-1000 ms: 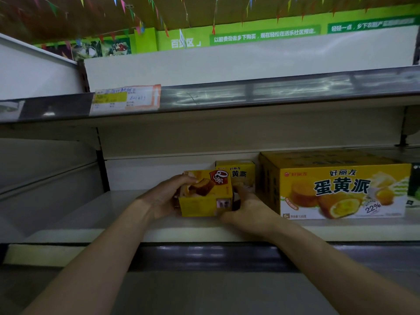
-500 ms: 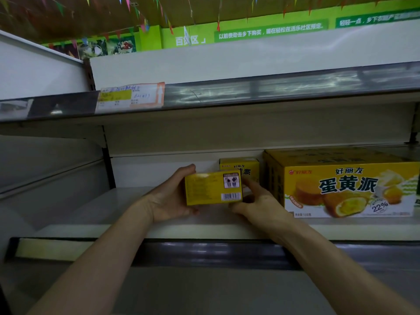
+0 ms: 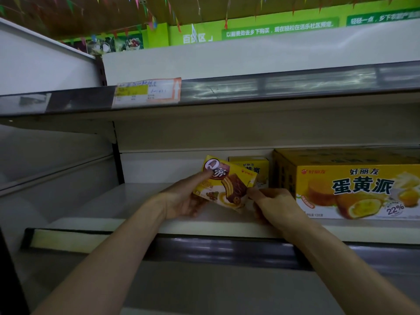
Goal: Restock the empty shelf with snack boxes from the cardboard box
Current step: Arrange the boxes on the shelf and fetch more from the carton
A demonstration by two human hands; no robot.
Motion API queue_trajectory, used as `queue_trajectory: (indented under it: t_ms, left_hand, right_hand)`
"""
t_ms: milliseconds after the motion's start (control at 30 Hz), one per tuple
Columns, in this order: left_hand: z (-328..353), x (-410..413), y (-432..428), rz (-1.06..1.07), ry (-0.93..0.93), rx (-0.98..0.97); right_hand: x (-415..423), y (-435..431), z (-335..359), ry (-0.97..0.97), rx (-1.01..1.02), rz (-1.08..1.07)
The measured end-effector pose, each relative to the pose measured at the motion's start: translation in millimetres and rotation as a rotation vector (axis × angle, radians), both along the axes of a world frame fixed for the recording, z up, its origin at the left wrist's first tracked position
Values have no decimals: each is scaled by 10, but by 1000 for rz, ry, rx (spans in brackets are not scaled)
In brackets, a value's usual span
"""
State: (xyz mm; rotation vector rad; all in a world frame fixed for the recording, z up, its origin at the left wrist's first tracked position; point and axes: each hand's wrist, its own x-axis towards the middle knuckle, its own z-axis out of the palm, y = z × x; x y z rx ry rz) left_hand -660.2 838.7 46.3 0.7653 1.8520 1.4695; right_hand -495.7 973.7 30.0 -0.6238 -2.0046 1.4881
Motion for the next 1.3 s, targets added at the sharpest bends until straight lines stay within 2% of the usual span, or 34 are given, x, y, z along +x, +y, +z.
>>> queue_trajectory:
  t_ms: [100, 300, 500, 600, 700, 867, 1033, 1233, 1300]
  left_hand:
    - [-19, -6, -20, -56, 57, 64]
    - [-34, -49, -13, -47, -4, 166]
    - [-48, -148, 7, 31, 254, 7]
    - [10, -259, 17, 76, 242, 19]
    - [71, -367, 45, 105, 197, 28]
    - [80, -605, 131, 253, 277, -80]
    - [83, -622, 299, 417, 356, -172]
    - [37, -660, 548, 468, 486, -212]
    - [3, -663, 581, 475, 590, -260]
  right_hand:
    - [-1, -6, -5, 12, -15, 9]
    - [-5, 8, -14, 43, -4, 22]
    - [-35, 5, 2, -41, 154, 167]
    - [-161, -17, 103, -92, 184, 239]
    - [-414, -53, 181, -160, 300, 264]
    - [-804, -38, 204, -265, 484, 281]
    - [-1087, 102, 229, -237, 455, 231]
    - [-1167, 262, 184, -284, 504, 191]
    - [-1152, 262, 167, -252, 491, 187]
